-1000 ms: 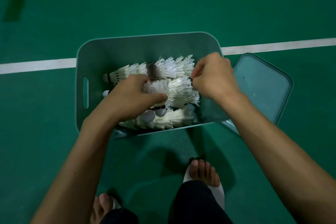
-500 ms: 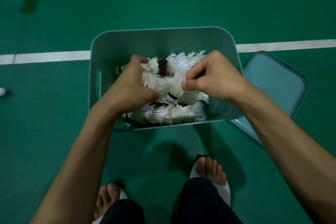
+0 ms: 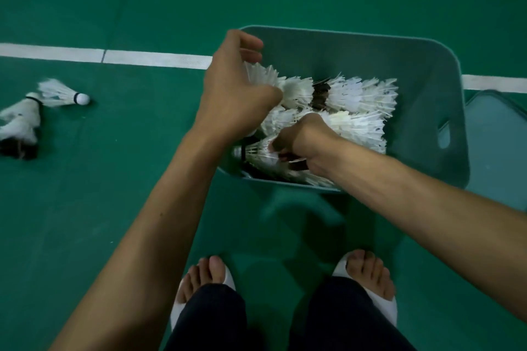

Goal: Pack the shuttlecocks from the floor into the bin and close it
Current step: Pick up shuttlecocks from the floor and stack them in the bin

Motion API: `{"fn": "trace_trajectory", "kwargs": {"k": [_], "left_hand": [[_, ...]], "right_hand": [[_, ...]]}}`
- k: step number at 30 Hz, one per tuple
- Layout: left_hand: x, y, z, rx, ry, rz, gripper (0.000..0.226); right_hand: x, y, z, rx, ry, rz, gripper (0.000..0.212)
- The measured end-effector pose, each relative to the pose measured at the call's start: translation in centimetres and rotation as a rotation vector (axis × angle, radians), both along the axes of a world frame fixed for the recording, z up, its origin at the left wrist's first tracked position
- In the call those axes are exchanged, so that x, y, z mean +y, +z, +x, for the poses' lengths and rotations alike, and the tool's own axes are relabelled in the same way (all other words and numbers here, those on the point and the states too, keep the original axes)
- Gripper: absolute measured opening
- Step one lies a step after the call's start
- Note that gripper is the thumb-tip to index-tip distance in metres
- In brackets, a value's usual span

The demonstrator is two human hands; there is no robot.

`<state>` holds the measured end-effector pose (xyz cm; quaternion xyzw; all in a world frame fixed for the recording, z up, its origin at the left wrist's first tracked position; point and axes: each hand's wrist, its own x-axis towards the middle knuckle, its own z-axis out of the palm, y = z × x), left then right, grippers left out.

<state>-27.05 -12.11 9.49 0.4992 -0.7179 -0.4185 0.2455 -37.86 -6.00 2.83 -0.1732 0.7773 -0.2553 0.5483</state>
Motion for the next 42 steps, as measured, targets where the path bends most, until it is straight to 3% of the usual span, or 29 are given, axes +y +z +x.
{"fn": "trace_trajectory", "kwargs": {"k": [3, 12, 14, 19, 21, 25, 28, 34, 39, 42], "left_hand": [[-0.1, 0.1, 0.1, -0.020, -0.054, -0.021, 0.060], [0.1, -1.4, -1.2, -0.081, -0.126, -0.059, 0.060], [0.2, -1.3, -1.1, -0.084, -0.132, -0.074, 0.059], [-0.1, -0.9, -0.7, -0.057, -0.113, -0.097, 0.059], [-0.1, -0.8, -0.8, -0.053, -0.105, -0.078, 0.059], [0.3, -1.1, -1.0, -0.070, -0.110, -0.069, 0.059], [0.7, -1.2, -0.8, -0.081, -0.137, -0.062, 0.060], [1.0, -1.7, -0.7, -0.016, -0.160, -0.072, 0.058], [0.4, -1.7, -0.3, -0.103, -0.185, -0.092, 0.060], [0.0, -1.6, 0.0, -0.152, -0.258, -0.079, 0.059]], "right_hand": [[-0.5, -0.4, -0.4, 0.025, 0.001, 0.068, 0.018], [-0.3, 0.0, 0.6, 0.197, 0.184, 0.000, 0.027], [-0.3, 0.1, 0.4, 0.098, 0.105, 0.006, 0.032], [0.6, 0.5, -0.1, -0.122, -0.074, 0.057, 0.022], [0.6, 0.3, 0.1, -0.156, -0.116, 0.077, 0.011], [0.2, -0.1, 0.2, -0.194, -0.258, 0.058, 0.025], [0.4, -0.6, 0.4, -0.150, -0.441, 0.129, 0.010], [-0.7, -2.0, 0.4, -0.054, -0.407, 0.112, 0.006], [0.0, -0.7, 0.4, -0.171, -0.354, 0.037, 0.012], [1.0, 0.9, -0.2, -0.205, -0.359, -0.012, 0.002]]}}
